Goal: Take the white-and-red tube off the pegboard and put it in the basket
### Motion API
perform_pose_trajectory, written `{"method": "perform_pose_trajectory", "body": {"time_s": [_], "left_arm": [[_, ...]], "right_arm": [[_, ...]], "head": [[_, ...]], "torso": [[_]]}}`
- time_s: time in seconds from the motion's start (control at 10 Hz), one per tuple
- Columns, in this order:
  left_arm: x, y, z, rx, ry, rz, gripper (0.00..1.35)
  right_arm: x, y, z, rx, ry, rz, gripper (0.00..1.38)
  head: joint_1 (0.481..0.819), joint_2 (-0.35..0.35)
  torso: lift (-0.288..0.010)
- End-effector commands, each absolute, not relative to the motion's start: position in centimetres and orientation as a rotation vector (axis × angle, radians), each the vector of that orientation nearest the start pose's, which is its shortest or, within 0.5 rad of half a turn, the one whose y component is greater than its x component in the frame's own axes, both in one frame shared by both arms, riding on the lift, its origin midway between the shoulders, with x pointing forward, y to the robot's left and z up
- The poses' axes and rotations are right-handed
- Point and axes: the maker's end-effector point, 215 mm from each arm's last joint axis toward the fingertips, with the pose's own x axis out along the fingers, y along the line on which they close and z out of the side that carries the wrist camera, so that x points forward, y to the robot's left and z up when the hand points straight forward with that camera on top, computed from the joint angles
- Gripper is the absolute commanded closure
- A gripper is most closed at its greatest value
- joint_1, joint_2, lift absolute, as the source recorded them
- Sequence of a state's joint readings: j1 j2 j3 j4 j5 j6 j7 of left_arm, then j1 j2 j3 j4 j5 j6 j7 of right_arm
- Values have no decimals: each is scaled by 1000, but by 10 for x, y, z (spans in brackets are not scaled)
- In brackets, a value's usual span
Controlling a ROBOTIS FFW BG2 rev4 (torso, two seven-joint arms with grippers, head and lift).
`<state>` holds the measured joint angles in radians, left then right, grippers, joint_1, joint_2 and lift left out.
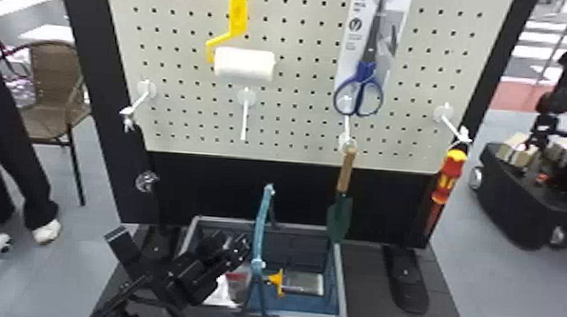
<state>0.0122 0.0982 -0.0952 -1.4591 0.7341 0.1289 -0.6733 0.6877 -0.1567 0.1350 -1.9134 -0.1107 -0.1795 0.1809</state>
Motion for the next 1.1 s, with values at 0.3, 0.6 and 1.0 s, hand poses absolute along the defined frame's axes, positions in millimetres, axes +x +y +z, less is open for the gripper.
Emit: {"method": "perform_pose_trajectory", "body": {"time_s": [0.3,0.6,1.0], "left_arm": [[530,86,-353,-700,56,-728,9],[529,86,-353,-703,56,-729,9],[529,87,-354,-705,55,-728,9]], "right_arm": [[346,-138,-435,70,182,356,179],[346,-138,-435,71,182,356,179],[346,-137,-435,70,182,358,179]], "head": [[549,0],[549,0],[549,0]], "torso": [[-100],[-100],[-100]]}}
